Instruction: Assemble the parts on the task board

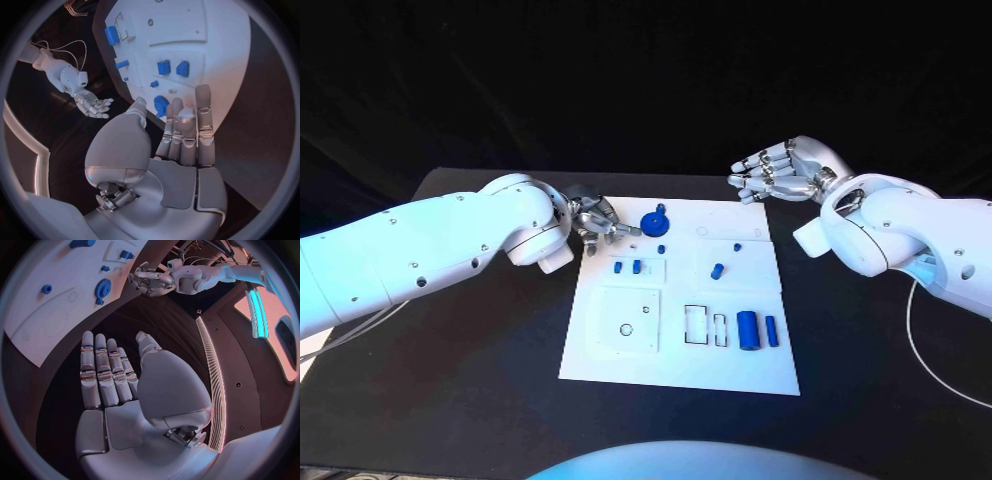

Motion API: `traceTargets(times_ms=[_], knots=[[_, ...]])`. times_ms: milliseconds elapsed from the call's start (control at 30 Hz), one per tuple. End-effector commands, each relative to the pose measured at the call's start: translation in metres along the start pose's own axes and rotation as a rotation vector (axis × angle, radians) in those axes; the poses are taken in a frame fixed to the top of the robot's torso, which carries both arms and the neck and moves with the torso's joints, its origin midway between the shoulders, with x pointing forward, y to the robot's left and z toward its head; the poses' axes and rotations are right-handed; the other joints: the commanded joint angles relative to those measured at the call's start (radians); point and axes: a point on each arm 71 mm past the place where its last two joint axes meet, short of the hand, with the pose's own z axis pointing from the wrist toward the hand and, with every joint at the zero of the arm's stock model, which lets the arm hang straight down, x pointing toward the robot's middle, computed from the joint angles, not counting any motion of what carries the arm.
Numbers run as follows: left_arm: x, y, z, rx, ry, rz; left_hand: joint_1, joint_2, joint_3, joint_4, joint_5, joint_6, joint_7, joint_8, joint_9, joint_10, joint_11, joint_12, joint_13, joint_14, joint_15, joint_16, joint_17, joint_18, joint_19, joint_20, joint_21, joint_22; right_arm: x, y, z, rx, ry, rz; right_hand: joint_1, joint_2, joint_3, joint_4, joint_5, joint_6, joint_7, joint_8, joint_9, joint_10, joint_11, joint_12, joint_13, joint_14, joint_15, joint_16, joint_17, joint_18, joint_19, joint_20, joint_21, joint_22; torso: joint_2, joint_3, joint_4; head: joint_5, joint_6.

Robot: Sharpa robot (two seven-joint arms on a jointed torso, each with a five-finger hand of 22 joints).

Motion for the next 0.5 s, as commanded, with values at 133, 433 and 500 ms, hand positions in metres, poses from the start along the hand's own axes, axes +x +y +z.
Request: traceTargets(times_ms=[133, 433, 500], knots=[[0.013, -0.034, 0.006, 0.388, -0.116, 0.157, 0.29, 0.001, 0.133, -0.119, 0.002, -0.03, 0.02, -0.126, -0.114, -0.09, 0.026, -0.211, -0.186, -0.13, 0.025, -0.204, -0.197, 0.019, -0.042, 0.027, -0.117, -0.09, 0.002, 0.0, 0.0, -0.003, 0.017, -0.001, -0.001, 0.007, 0.002, -0.01, 0.008, -0.004, 0.0, -0.004, -0.001, -0.002, 0.003, -0.007, -0.001, -0.006, 0.001, -0.003, -0.004, 0.007, -0.002, 0.006, -0.008, 0.0, 0.002, -0.0014, -0.0013, -0.009, 0.009], [0.044, -0.044, 0.018, 0.456, -0.147, 0.482, 0.277, -0.058, 0.105, -0.132, -0.005, 0.045, -0.026, -0.285, -0.258, -0.045, 0.022, -0.369, -0.405, 0.008, 0.01, -0.207, -0.285, 0.021, 0.088, 0.021, -0.169, -0.175, 0.003, 0.0, 0.001, -0.003, 0.021, -0.001, 0.0, 0.008, 0.003, -0.011, 0.008, -0.004, 0.0, -0.003, -0.001, -0.002, 0.003, -0.007, -0.001, -0.006, 0.001, -0.003, -0.005, 0.007, -0.001, 0.006, -0.009, 0.0, 0.007, -0.0007, -0.0106, -0.014, 0.016], [0.047, -0.044, 0.019, 0.451, -0.15, 0.507, 0.269, -0.055, 0.097, -0.127, -0.005, 0.091, -0.013, -0.286, -0.268, -0.014, 0.016, -0.37, -0.423, 0.103, 0.004, -0.03, -0.118, 0.02, 0.142, 0.014, -0.145, -0.167, 0.003, 0.0, 0.001, -0.003, 0.021, -0.001, 0.0, 0.008, 0.003, -0.011, 0.008, -0.004, 0.0, -0.003, -0.001, -0.002, 0.003, -0.007, -0.001, -0.006, 0.001, -0.003, -0.005, 0.007, -0.001, 0.006, -0.009, 0.0, 0.008, -0.001, -0.0117, -0.014, 0.016]])
